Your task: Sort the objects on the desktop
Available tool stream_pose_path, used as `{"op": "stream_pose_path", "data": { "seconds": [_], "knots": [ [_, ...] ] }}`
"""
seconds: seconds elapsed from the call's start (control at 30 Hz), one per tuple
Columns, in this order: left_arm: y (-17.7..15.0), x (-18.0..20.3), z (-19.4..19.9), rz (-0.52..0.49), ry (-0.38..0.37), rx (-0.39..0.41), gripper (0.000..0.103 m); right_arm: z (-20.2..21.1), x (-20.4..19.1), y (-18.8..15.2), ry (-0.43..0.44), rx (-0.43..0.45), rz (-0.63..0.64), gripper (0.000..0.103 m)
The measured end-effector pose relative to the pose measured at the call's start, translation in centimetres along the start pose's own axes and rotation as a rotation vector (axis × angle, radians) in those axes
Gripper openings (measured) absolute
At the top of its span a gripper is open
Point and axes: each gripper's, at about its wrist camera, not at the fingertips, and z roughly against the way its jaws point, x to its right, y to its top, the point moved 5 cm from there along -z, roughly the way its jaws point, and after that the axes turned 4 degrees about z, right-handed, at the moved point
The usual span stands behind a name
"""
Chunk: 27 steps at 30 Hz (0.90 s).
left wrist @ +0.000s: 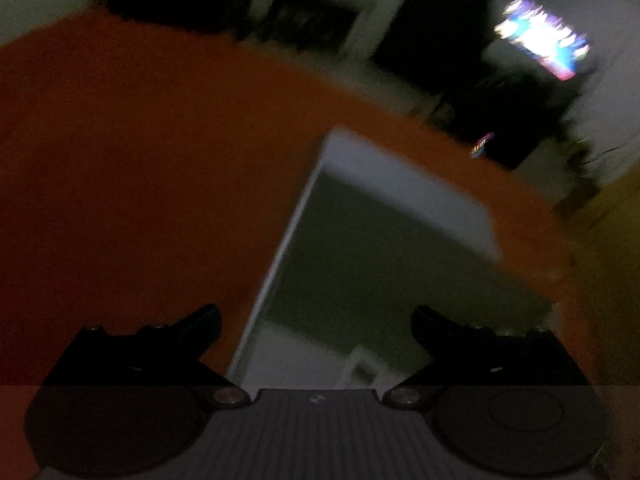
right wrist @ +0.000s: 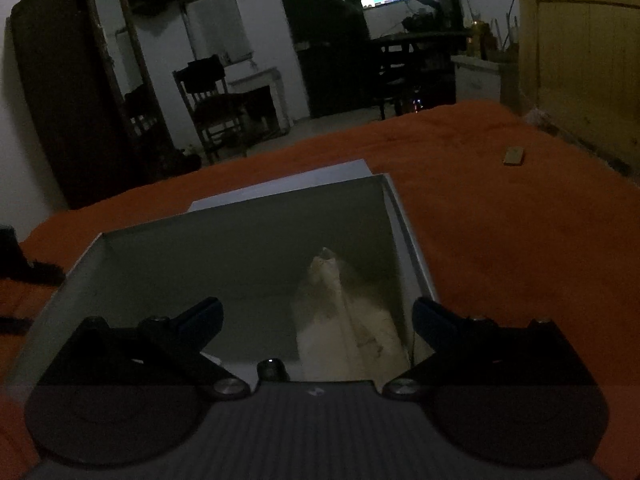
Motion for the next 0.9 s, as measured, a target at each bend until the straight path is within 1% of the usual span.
{"op": "stream_pose_path", "data": {
  "seconds": [0.1, 0.17, 0.23, 0.3, 0.37, 0.43, 0.47, 0.5, 0.53, 0.57, 0.63, 0.73, 0.77, 0.83, 0.9],
  "knots": [
    [0.5, -0.2, -0.6, 0.019, 0.069, -0.052, 0.102, 0.2, -0.3, -0.1, -0.008, 0.006, 0.043, 0.103],
    [0.8, -0.1, -0.9, 0.026, 0.108, -0.084, 0.102, 0.7, 0.1, -0.1, 0.013, 0.048, 0.010, 0.103],
    [0.8, 0.7, -0.8, -0.001, 0.111, -0.096, 0.102, 1.6, 0.8, 0.0, 0.064, 0.122, -0.052, 0.103],
    [0.9, 1.5, -0.6, -0.028, 0.114, -0.108, 0.102, 2.0, 1.0, 0.4, 0.102, 0.141, -0.067, 0.103],
    [0.9, 2.3, -0.4, -0.056, 0.117, -0.121, 0.102, 2.2, 0.8, 0.9, 0.096, 0.134, -0.032, 0.103],
    [0.9, 3.1, -0.2, -0.083, 0.120, -0.133, 0.102, 2.7, 0.6, 1.4, 0.062, 0.142, 0.022, 0.103],
    [1.0, 3.6, -0.2, -0.098, 0.098, -0.143, 0.102, 2.9, 0.6, 1.7, 0.034, 0.145, 0.032, 0.103],
    [1.3, 4.2, -0.2, -0.118, 0.032, -0.148, 0.102, 3.2, 0.7, 2.0, 0.018, 0.147, 0.023, 0.103],
    [1.7, 4.7, 0.2, -0.142, -0.008, -0.117, 0.102, 3.7, 0.6, 2.2, 0.024, 0.151, 0.009, 0.103],
    [2.2, 5.1, 0.4, -0.165, -0.029, -0.084, 0.102, 4.0, 0.6, 2.5, 0.042, 0.150, -0.006, 0.103],
    [3.1, 5.9, 0.6, -0.182, -0.042, -0.065, 0.102, 4.8, 0.5, 3.3, 0.074, 0.155, -0.030, 0.103],
    [4.5, 6.2, 0.4, -0.158, -0.040, -0.057, 0.102, 5.9, 0.2, 4.7, 0.103, 0.169, -0.031, 0.103],
    [4.8, 6.2, 0.3, -0.151, -0.039, -0.067, 0.102, 6.3, 0.1, 5.2, 0.112, 0.173, -0.027, 0.103],
    [5.4, 5.9, -0.2, -0.135, -0.046, -0.116, 0.102, 6.6, 0.3, 6.0, 0.149, 0.143, -0.046, 0.103],
    [6.3, 5.3, -1.1, -0.079, -0.105, -0.201, 0.102, 6.8, 0.7, 6.9, 0.194, 0.114, -0.088, 0.103]
  ]
}}
